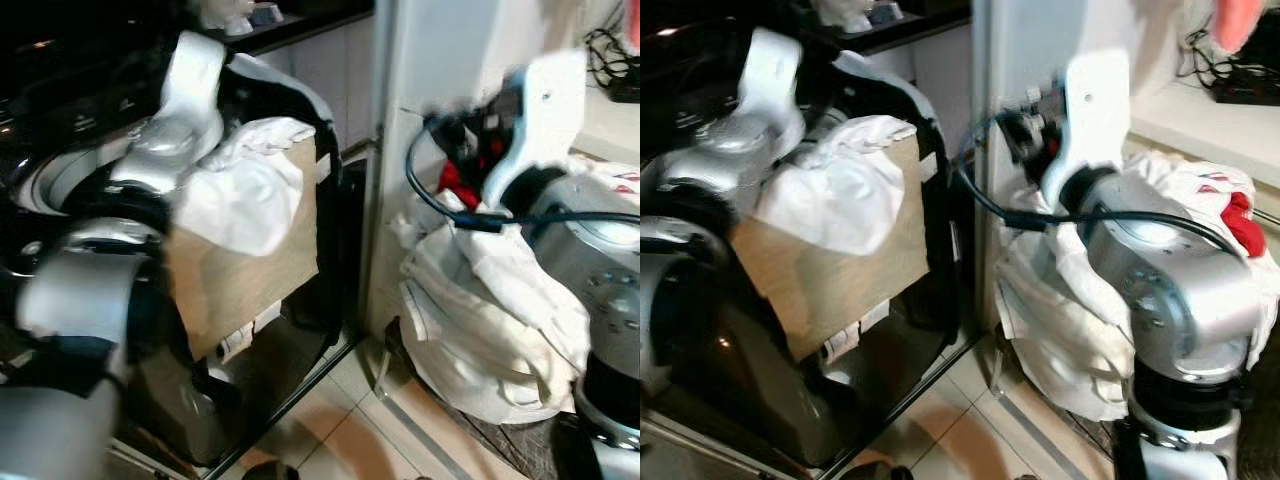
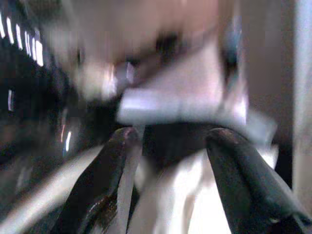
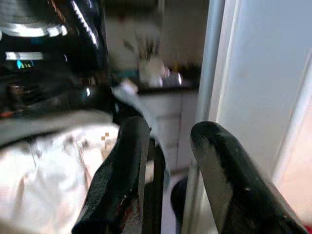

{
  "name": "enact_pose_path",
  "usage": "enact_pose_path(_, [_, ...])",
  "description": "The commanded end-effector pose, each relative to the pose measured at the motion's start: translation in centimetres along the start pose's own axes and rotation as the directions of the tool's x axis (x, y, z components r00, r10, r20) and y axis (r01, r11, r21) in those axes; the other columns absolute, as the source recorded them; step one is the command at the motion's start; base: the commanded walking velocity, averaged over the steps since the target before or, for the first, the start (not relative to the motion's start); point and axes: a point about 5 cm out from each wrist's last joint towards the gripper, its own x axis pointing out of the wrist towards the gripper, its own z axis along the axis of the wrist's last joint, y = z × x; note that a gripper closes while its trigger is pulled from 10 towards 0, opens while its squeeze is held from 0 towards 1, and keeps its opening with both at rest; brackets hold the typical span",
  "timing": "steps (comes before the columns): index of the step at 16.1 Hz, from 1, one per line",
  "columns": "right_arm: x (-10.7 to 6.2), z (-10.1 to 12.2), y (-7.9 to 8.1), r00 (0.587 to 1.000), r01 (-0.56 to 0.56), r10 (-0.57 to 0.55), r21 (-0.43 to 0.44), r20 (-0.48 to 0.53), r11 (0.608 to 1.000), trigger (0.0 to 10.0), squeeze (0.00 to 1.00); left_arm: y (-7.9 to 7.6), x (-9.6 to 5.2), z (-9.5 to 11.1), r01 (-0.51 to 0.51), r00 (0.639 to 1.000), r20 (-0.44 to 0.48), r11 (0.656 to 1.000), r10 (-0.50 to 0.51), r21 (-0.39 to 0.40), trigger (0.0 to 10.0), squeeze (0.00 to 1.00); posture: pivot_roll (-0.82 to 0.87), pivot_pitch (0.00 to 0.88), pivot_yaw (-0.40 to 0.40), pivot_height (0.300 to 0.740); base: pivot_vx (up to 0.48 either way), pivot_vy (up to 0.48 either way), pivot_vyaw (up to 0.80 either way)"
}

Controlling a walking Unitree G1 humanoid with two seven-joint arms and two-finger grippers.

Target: Clothes washing

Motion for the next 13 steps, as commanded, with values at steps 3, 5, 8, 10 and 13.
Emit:
enact_pose_path(3, [0.0, 0.5, -0.8, 0.999, 0.041, -0.041, -0.006, 0.032, 0.999, 10.0, 0.0, 1.3, -0.2, 0.6, -0.048, 0.998, 0.045, 0.998, 0.049, -0.03, 10.0, 0.33, -0.11, 0.0, 0.096, 0.74, 0.0, 0.0, 0.0])
enact_pose_path(5, [-0.1, 0.0, -0.5, 1.0, -0.018, 0.017, -0.05, -0.014, 0.999, 10.0, 0.0, 0.8, -0.2, 0.7, 0.047, 0.998, 0.027, 0.997, -0.049, 0.062, 10.0, 0.0, -0.11, 0.0, 0.095, 0.74, 0.0, 0.0, 0.0])
enact_pose_path(8, [-0.9, -1.8, 0.0, 0.986, -0.144, 0.133, -0.116, -0.097, 0.983, 10.0, 0.0, -1.1, -1.4, -2.9, 0.432, 0.896, -0.227, 0.868, -0.382, 0.245, 10.0, 1.0, -0.11, 0.0, 0.104, 0.74, 0.0, 0.0, 0.0])
enact_pose_path(10, [-1.6, -2.7, 0.4, 0.963, -0.227, 0.204, -0.121, -0.176, 0.966, 10.0, 0.0, -0.9, -2.3, -4.5, 0.574, 0.802, -0.377, 0.772, -0.463, 0.272, 10.0, 1.0, -0.11, 0.0, 0.103, 0.74, 0.0, 0.0, 0.0])
enact_pose_path(13, [-2.3, -3.9, 1.6, 0.918, -0.332, 0.303, -0.081, -0.257, 0.94, 10.0, 0.0, -0.1, -2.7, -5.9, 0.555, 0.802, -0.465, 0.756, -0.375, 0.347, 10.0, 0.0, -0.11, 0.0, 0.102, 0.74, 0.0, 0.0, 0.0])
